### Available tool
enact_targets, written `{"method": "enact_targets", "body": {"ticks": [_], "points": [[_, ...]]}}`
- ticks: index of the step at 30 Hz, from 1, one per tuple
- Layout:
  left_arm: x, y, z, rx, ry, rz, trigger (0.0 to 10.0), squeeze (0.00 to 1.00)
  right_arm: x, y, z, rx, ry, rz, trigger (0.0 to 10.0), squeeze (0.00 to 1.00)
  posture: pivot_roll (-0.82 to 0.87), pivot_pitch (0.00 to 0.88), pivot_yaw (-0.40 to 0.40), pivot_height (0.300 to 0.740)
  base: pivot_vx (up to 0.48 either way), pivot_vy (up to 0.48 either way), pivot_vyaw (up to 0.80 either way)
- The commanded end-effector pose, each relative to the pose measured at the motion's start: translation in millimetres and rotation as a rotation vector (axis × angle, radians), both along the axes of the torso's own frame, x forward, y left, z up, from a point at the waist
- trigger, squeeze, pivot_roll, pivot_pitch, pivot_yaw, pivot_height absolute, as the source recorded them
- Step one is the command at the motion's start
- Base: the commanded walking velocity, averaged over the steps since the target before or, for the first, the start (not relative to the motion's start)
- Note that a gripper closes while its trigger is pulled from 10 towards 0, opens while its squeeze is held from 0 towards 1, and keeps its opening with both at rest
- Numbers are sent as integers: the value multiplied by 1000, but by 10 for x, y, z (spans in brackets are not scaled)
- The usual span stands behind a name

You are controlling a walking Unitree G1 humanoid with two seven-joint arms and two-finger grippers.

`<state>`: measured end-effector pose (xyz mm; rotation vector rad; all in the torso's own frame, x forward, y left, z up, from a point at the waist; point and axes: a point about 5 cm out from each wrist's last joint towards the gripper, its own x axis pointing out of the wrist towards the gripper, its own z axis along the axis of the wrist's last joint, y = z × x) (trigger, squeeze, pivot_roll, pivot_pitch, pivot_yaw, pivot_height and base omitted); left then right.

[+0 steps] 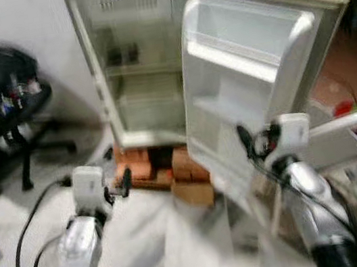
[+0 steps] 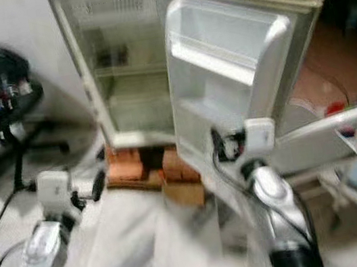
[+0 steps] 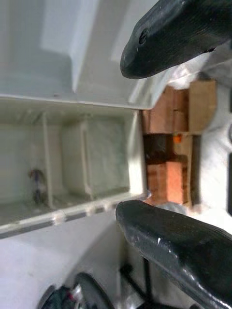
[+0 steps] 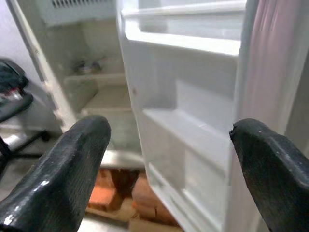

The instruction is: Restocking fridge

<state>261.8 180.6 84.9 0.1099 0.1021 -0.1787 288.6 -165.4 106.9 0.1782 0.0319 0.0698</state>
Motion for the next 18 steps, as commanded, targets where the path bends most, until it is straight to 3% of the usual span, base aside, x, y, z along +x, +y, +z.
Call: {"method": "enact_targets", "body": {"ticks": [1, 6, 16, 18], "points": [[-5, 113, 18, 25, -3, 29, 10000, 0, 37, 187, 118, 14, -49, 79, 10000, 0, 66, 0, -22, 740, 446, 0, 794], [-13, 111, 10, 21, 0, 30, 10000, 0, 44, 222, 121, 11, -53, 94, 10000, 0, 72, 0, -23, 740, 450, 0, 755], [-2, 94, 13, 13, -1, 23, 10000, 0, 56, 154, 111, 7, -43, 57, 10000, 0, 70, 0, -21, 740, 452, -24, 0], [-2, 65, 14, -25, 3, 17, 10000, 0, 53, 153, 96, 8, -37, 57, 10000, 0, 71, 0, -21, 740, 0, 0, 0]]}}
